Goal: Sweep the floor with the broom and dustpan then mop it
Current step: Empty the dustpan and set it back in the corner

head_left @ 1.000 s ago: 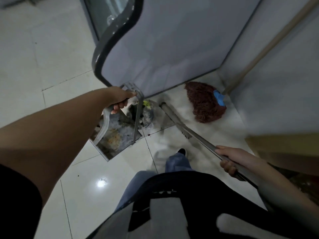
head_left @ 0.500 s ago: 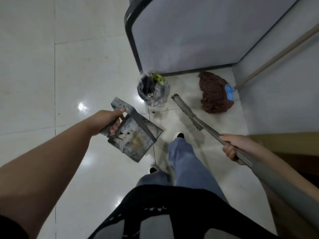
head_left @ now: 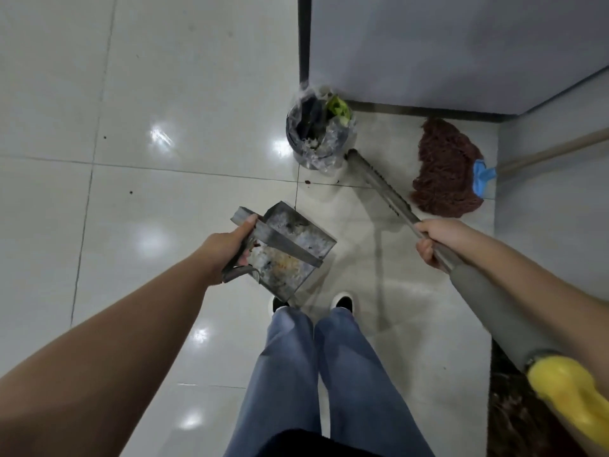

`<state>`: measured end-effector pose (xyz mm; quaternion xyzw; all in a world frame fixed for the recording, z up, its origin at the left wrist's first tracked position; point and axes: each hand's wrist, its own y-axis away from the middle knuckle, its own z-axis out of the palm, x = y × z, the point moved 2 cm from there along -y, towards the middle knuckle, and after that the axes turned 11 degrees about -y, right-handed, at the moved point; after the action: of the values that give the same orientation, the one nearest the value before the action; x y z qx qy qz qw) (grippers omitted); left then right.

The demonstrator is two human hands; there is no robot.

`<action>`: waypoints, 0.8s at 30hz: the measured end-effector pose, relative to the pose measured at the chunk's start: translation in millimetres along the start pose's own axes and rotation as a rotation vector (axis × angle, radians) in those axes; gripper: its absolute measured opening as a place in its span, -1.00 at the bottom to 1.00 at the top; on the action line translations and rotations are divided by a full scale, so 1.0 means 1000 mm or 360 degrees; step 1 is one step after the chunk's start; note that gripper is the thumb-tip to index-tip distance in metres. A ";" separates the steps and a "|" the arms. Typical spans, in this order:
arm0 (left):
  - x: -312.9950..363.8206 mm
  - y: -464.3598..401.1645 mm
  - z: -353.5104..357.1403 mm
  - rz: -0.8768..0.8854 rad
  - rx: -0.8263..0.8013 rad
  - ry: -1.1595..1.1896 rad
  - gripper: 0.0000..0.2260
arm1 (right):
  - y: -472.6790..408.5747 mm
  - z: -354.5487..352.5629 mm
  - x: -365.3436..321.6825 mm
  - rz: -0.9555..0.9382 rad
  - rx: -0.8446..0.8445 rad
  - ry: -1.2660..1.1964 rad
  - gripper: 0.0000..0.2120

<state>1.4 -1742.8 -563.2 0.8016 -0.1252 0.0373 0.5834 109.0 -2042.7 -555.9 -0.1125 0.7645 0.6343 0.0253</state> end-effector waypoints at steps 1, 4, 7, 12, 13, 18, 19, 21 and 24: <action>-0.004 -0.011 0.005 -0.0010 0.0022 -0.0009 -0.50 | -0.013 0.006 0.000 -0.0011 0.0018 0.0047 -0.68; -0.013 -0.041 0.014 -0.0008 0.0085 -0.0054 -0.47 | -0.041 0.024 0.013 0.0182 -0.0058 0.0035 -0.64; -0.019 -0.060 0.021 0.0004 0.0119 -0.0086 -0.45 | -0.052 0.038 0.032 0.0216 -0.0094 0.0108 -0.75; -0.025 -0.074 0.026 -0.0002 0.0163 -0.0075 -0.48 | -0.046 0.040 0.056 0.0088 -0.0135 0.0314 -0.70; -0.026 -0.077 0.025 0.0011 0.0194 -0.0096 -0.46 | -0.046 0.040 0.060 0.0073 -0.0149 0.0398 -0.65; -0.017 -0.083 0.016 0.0012 0.0206 -0.0023 -0.46 | -0.033 0.044 0.083 0.0048 -0.0202 0.0803 -0.44; -0.015 -0.083 0.016 0.0001 0.0191 -0.0005 -0.47 | -0.028 0.044 0.086 0.0061 -0.0223 0.0849 -0.44; -0.014 -0.085 0.015 -0.0012 0.0171 0.0000 -0.47 | -0.018 0.040 0.087 0.0090 -0.0239 0.0817 -0.48; -0.016 -0.085 0.014 -0.0032 0.0177 -0.0048 -0.46 | -0.002 0.029 0.080 0.0132 -0.0208 0.0633 -0.56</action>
<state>5.4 -1729.1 -649.9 0.8345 -0.1237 0.0262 0.5363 28.2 -2025.7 -578.3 -0.2051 0.7157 0.6482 -0.1594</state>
